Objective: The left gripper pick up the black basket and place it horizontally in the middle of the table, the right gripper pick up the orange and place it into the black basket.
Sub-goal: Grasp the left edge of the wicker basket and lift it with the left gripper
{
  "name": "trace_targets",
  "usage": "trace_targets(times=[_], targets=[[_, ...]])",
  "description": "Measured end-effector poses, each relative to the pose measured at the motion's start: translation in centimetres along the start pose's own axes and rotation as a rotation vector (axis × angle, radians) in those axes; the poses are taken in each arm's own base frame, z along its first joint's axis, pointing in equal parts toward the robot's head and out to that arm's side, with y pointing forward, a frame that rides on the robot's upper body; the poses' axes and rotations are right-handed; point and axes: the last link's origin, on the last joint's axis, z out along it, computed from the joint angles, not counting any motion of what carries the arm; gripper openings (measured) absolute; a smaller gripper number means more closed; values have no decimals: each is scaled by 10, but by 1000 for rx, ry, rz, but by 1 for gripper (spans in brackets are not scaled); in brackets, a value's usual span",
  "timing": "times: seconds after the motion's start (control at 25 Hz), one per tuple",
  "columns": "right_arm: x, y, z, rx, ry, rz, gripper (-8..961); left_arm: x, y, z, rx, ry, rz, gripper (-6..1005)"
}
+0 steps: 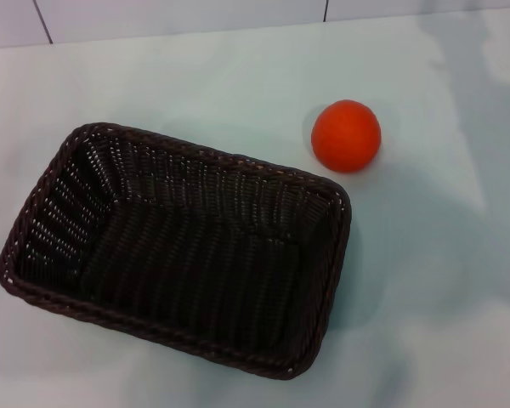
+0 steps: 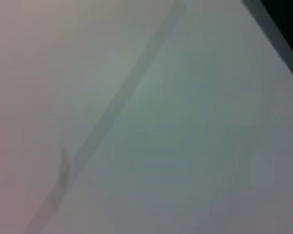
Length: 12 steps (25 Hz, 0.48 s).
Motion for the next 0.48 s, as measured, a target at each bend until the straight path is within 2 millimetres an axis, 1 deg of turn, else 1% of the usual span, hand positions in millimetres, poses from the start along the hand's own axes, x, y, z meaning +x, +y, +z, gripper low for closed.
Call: trace_targets(times=[0.16, 0.32, 0.48], targets=[[0, 1, -1, -2, -1, -2, 714, 14, -1, 17, -59, -339, -61, 782], [1, 3, -1, -10, -1, -2, 714, 24, -1, 33, 20, -658, -48, 784], [1, 4, -2, -14, -1, -2, 714, 27, 2, 50, 116, -892, -9, 788]])
